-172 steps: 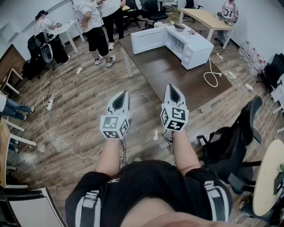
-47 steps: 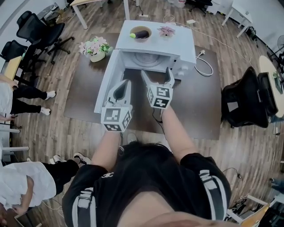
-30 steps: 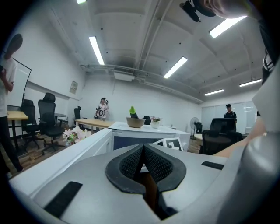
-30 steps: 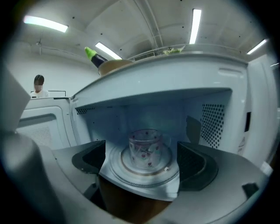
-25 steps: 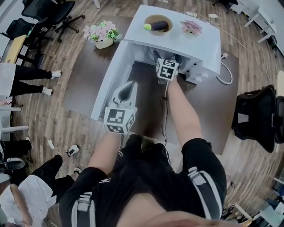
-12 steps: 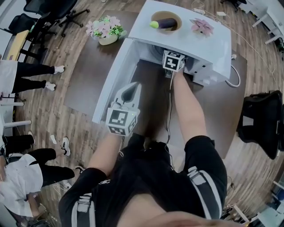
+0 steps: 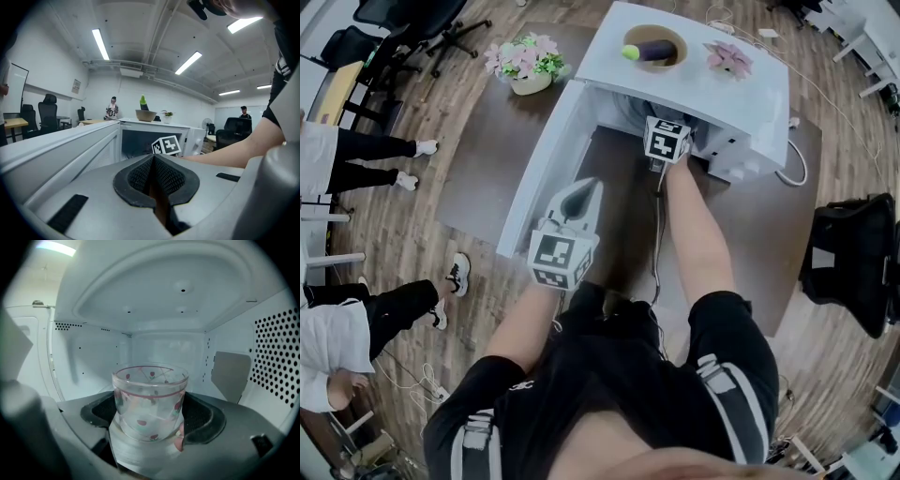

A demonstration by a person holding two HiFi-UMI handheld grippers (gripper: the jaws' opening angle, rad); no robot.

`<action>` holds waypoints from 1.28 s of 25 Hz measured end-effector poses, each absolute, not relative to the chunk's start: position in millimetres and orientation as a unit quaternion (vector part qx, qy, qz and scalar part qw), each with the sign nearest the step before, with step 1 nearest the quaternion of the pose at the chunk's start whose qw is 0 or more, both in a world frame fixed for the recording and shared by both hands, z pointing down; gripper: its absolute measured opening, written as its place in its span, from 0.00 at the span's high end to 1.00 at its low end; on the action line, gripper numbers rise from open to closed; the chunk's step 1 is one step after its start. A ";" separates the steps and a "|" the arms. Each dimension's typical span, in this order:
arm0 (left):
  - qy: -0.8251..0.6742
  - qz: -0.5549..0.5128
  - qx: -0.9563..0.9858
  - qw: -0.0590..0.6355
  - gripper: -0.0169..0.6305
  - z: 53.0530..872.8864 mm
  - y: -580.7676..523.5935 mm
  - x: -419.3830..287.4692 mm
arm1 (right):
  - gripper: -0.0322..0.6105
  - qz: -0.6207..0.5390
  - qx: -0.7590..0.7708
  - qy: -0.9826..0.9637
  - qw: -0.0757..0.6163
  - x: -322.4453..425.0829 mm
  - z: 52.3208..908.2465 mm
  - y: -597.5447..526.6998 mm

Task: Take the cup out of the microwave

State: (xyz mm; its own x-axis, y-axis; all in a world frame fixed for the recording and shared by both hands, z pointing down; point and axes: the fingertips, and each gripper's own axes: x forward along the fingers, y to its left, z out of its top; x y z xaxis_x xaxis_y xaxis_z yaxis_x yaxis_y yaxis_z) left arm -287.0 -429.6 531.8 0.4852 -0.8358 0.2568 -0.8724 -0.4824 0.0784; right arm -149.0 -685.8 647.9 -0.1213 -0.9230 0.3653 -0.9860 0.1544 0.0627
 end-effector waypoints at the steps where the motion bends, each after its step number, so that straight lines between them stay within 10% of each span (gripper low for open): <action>1: -0.498 0.092 0.856 0.099 0.97 531.7 -428.3 -287.2 | 0.27 0.097 0.643 -0.744 0.158 -149.9 646.6 -682.0; 32: -0.471 0.025 0.880 0.055 0.97 435.4 -361.4 -267.0 | 0.27 0.038 0.635 -0.771 0.039 -141.0 452.7 -417.1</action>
State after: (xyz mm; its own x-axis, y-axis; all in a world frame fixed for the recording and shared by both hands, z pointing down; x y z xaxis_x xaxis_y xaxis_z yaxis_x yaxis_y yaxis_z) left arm -267.0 -361.4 435.4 0.5543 -0.8268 0.0958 -0.8323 -0.5496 0.0723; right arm -141.0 -417.1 452.7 -0.1913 -0.9756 0.1080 -0.9815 0.1913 -0.0101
